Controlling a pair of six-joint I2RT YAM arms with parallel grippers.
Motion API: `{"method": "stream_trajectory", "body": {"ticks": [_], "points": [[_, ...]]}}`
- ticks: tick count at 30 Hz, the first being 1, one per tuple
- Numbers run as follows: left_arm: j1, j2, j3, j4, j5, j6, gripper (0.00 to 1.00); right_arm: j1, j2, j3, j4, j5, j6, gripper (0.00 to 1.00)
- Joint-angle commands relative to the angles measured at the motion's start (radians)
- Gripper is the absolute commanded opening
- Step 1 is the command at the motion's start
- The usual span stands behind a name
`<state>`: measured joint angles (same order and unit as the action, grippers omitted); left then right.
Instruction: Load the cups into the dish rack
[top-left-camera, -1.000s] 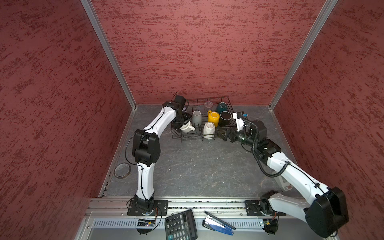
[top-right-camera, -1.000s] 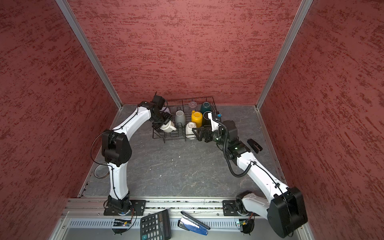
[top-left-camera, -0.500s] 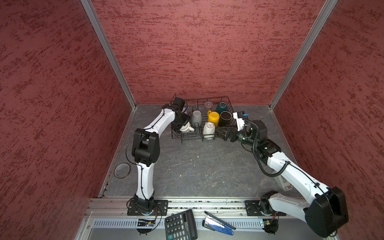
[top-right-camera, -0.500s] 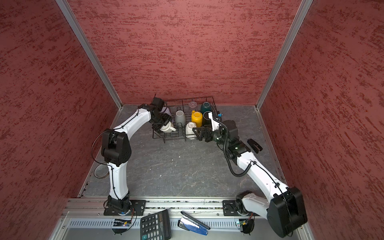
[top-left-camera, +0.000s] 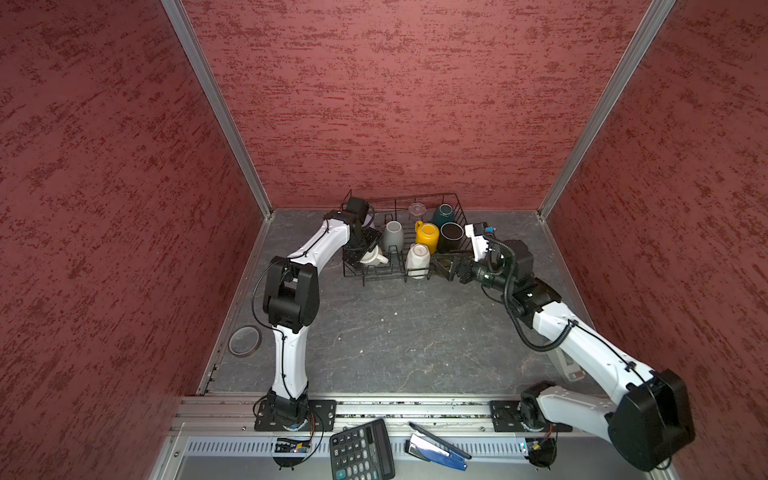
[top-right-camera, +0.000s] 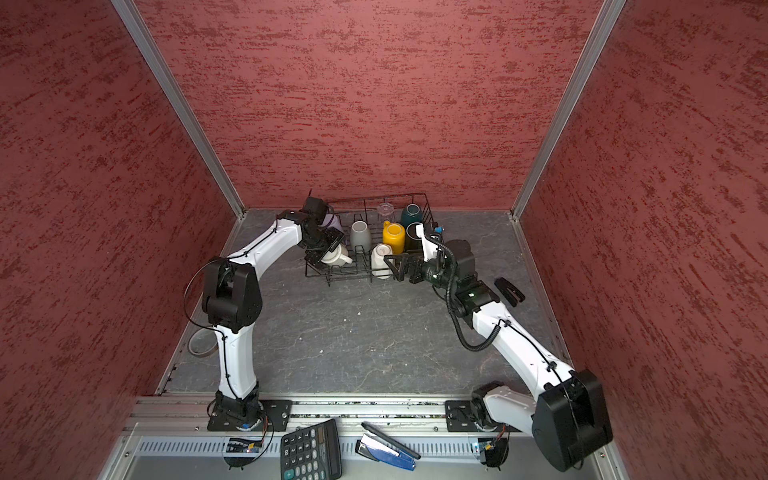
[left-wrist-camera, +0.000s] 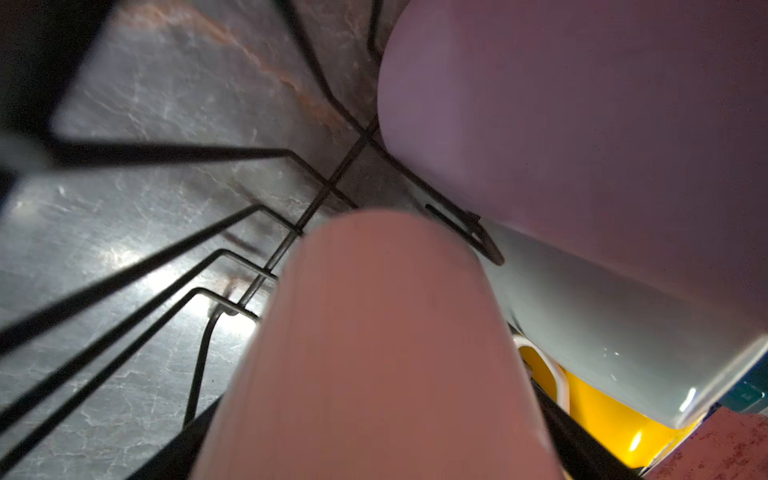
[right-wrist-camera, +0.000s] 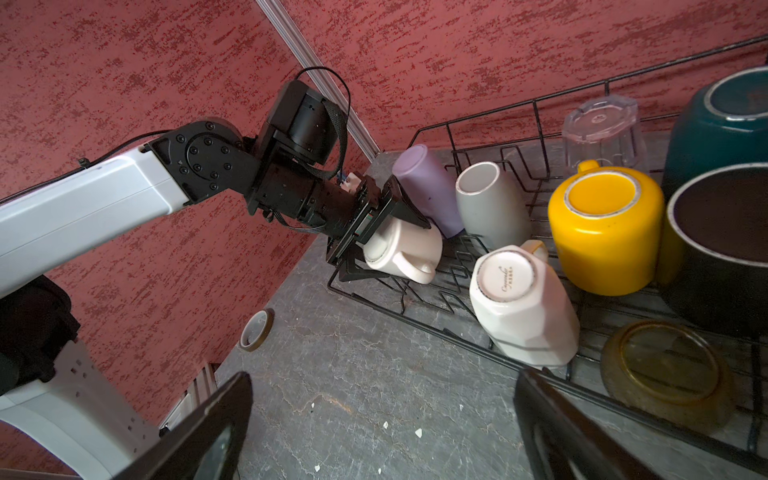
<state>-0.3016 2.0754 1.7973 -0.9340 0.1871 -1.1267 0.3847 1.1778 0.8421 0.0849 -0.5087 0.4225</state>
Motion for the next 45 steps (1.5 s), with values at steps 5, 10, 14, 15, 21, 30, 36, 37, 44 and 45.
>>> {"method": "stream_trajectory", "body": {"ticks": [5,10,14,15,21,30,36,37,44,45], "points": [[0.006,-0.034,-0.031,0.002,0.029,-0.010,1.00,-0.010,0.005,0.000,0.026,-0.019,0.008,0.99],[0.002,-0.079,-0.047,0.031,0.025,-0.005,1.00,-0.011,0.012,0.003,0.021,-0.018,0.006,0.99],[-0.005,-0.189,-0.117,0.127,0.006,-0.007,1.00,-0.015,0.017,0.024,-0.010,0.001,-0.020,0.99],[-0.006,-0.220,-0.144,0.157,0.005,-0.012,1.00,-0.015,0.018,0.025,-0.013,0.006,-0.024,0.99],[-0.007,-0.468,-0.296,0.326,-0.107,0.084,1.00,-0.022,0.024,0.056,-0.051,0.090,-0.077,0.99],[-0.031,-0.993,-0.706,0.675,-0.442,0.654,1.00,-0.084,-0.074,-0.067,-0.002,0.400,-0.203,0.99],[-0.032,-1.209,-1.088,0.995,-0.567,1.019,1.00,-0.289,-0.156,-0.221,0.094,0.453,-0.136,0.99],[-0.030,-1.227,-1.167,1.070,-0.581,1.047,1.00,-0.315,-0.172,-0.250,0.117,0.484,-0.136,0.99],[0.110,-1.259,-1.462,1.309,-0.507,1.039,1.00,-0.405,-0.165,-0.349,0.189,0.628,-0.219,0.99],[0.144,-1.263,-1.489,1.327,-0.490,1.030,1.00,-0.423,-0.151,-0.355,0.202,0.628,-0.221,0.99]]}}
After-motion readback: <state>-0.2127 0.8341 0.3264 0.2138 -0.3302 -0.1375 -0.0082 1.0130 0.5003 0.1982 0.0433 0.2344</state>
